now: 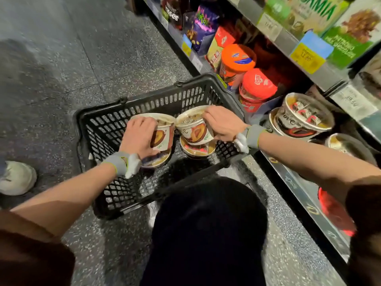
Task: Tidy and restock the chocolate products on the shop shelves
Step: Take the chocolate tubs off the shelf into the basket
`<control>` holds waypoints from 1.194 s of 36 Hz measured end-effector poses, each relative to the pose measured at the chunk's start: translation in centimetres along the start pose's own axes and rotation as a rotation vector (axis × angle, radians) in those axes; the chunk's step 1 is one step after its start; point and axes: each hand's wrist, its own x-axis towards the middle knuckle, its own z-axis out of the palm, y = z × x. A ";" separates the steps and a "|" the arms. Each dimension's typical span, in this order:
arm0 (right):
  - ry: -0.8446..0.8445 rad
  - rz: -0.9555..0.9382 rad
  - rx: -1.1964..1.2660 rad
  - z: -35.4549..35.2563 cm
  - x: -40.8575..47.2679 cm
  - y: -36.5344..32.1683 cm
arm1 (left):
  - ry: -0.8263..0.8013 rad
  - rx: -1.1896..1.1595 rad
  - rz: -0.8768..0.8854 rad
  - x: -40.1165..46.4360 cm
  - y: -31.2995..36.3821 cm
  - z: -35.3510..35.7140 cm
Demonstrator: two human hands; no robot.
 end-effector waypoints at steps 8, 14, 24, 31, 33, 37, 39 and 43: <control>-0.033 0.009 -0.056 2.0 0.9 -0.1 | -0.076 0.055 -0.018 -0.7 -0.1 1.8; -0.083 0.008 -0.087 2.6 1.8 -0.2 | -0.104 0.137 0.004 -0.5 -0.1 2.5; -0.136 0.024 -0.121 3.2 2.2 -0.2 | -0.183 0.172 0.005 -0.4 -0.3 3.0; -0.205 0.021 -0.140 4.6 1.6 0.8 | -0.199 0.029 0.001 -0.2 -0.2 3.3; -0.238 0.043 -0.117 4.9 1.3 0.9 | -0.198 0.008 0.019 -0.1 -0.1 3.4; -0.463 0.094 -0.089 5.2 1.8 0.4 | -0.196 -0.049 -0.016 -0.1 -0.1 3.3; -0.557 0.124 -0.082 5.4 2.1 0.4 | -0.203 -0.107 -0.059 0.0 0.0 3.2; -0.628 0.220 -0.060 6.8 2.5 0.9 | -0.260 -0.224 -0.093 -0.5 0.0 3.1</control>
